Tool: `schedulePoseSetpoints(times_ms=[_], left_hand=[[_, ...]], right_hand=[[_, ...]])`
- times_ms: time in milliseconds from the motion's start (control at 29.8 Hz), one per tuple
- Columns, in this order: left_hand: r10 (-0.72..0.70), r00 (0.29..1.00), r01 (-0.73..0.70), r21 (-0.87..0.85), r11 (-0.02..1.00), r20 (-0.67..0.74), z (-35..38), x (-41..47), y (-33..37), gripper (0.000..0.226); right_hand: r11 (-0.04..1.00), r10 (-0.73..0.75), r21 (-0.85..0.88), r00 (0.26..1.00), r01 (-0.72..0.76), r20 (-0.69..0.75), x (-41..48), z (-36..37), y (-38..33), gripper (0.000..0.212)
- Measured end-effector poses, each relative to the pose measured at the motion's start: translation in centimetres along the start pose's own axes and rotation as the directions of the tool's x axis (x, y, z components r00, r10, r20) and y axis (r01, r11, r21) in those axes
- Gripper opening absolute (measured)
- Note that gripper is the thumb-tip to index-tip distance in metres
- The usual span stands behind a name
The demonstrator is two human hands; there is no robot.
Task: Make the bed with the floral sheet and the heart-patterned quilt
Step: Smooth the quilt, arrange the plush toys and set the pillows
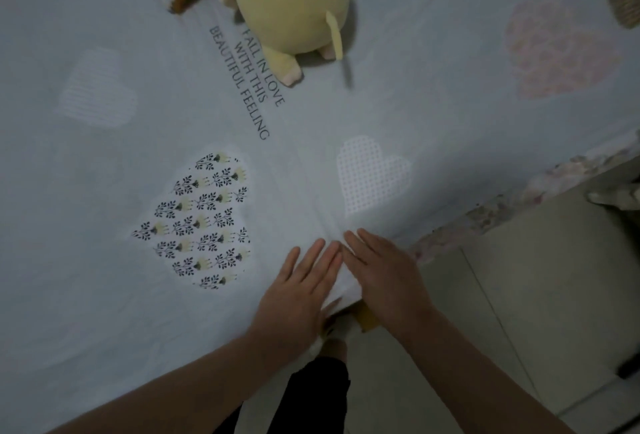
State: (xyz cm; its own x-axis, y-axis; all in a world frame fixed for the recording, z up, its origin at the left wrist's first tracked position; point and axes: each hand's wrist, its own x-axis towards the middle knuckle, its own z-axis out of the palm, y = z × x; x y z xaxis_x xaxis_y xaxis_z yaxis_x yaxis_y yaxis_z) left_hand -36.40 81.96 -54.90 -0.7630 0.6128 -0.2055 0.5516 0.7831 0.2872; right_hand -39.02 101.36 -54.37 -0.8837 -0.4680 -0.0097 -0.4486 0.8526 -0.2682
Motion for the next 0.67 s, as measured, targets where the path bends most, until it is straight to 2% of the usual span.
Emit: schedulePoseSetpoints(times_ms=[134,268,335,402,469,570,670], left_hand=[[0.070,0.994,-0.070,0.004,0.998,0.081,1.2,0.1,3.1,0.074],[0.032,0.987,-0.045,0.086,0.995,0.155,1.6,0.5,2.8,0.069],[0.017,0.985,-0.034,0.097,0.995,0.170,0.9,0.2,2.7,0.073],[-0.001,0.993,-0.010,0.089,0.996,0.122,-0.3,1.1,3.2,0.080],[-0.005,0.999,0.002,0.070,0.998,0.041,-1.5,4.1,4.5,0.086],[0.022,0.999,-0.022,0.002,1.000,-0.036,-2.5,10.2,6.3,0.085],[-0.041,0.998,0.039,-0.046,0.998,-0.044,-2.1,16.9,8.4,0.077]], right_hand=[[0.999,-0.039,0.010,0.998,0.038,0.047,-4.6,-0.8,1.0,0.045],[0.998,-0.030,-0.045,0.986,0.037,0.163,-3.6,-0.1,1.2,0.037],[0.996,-0.076,-0.030,0.987,0.081,0.145,-3.3,-0.7,1.1,0.037],[0.992,-0.128,0.001,0.986,0.128,0.108,-3.3,-3.1,2.8,0.041],[0.998,-0.060,0.018,0.996,0.059,0.063,-3.0,-6.0,6.8,0.047],[0.994,0.075,-0.083,0.996,-0.071,0.054,-1.4,-7.8,12.8,0.053],[0.982,0.069,-0.181,0.994,-0.052,0.089,0.0,-7.0,17.6,0.052]])
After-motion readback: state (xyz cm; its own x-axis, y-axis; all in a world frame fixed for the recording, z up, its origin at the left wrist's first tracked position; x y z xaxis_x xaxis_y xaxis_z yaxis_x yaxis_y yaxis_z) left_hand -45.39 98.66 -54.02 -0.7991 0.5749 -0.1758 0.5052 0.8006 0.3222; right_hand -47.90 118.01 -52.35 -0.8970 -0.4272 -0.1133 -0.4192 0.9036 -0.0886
